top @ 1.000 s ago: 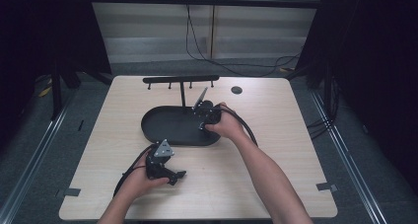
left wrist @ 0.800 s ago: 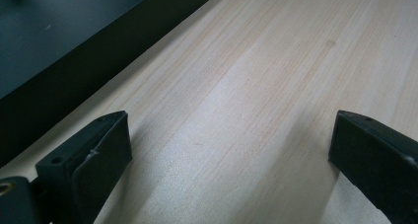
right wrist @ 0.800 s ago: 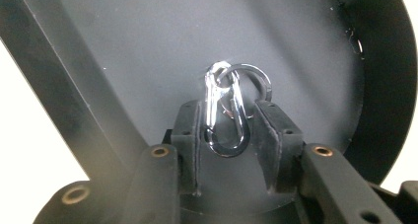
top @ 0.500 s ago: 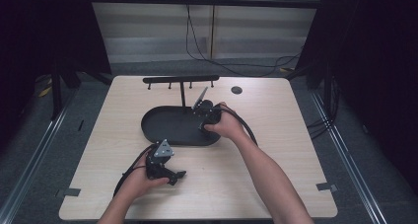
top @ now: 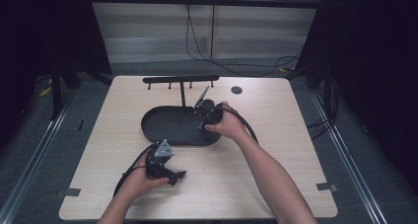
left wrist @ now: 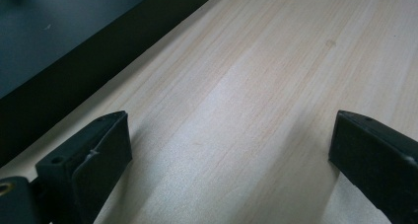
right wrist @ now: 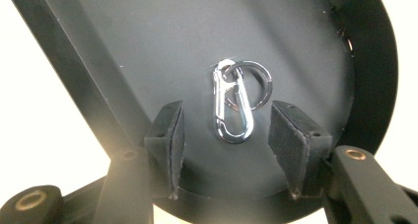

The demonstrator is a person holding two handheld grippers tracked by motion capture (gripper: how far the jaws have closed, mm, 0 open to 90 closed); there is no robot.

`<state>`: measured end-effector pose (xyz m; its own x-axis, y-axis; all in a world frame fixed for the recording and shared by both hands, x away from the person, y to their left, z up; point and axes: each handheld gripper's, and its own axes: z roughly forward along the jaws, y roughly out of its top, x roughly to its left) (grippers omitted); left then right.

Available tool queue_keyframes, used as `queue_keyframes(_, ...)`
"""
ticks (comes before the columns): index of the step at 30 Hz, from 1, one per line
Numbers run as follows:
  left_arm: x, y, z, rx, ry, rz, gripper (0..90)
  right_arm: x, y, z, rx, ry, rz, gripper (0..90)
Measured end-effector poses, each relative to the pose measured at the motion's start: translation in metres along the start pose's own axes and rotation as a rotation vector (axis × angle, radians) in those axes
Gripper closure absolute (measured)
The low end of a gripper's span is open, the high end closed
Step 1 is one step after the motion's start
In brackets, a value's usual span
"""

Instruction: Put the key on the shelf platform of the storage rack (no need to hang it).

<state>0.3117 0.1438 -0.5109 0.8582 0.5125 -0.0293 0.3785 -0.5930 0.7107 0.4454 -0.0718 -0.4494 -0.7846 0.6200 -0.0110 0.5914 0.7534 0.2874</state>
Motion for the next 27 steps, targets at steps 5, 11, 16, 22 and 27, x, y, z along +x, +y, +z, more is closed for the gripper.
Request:
queue_keyframes(5,0.0,0.0,0.0,0.0,0.0,0.0,2.1,0.002,-0.002,-0.006,-0.012,0.007,0.009,43.9)
queue_keyframes(11,0.0,0.0,0.0,0.0,0.0,0.0,2.1,0.001,-0.007,-0.014,-0.017,0.015,0.021,40.2)
queue_keyframes(16,0.0,0.0,0.0,0.001,-0.001,0.0,2.1,0.001,-0.011,-0.018,-0.016,0.029,0.025,38.6)
queue_keyframes(22,0.0,0.0,0.0,0.0,0.0,0.0,2.1,0.002,-0.017,-0.022,-0.026,0.037,0.028,38.0)
queue_keyframes(27,0.0,0.0,0.0,0.0,0.0,0.0,2.1,0.002,-0.021,-0.028,-0.036,0.039,0.023,37.8)
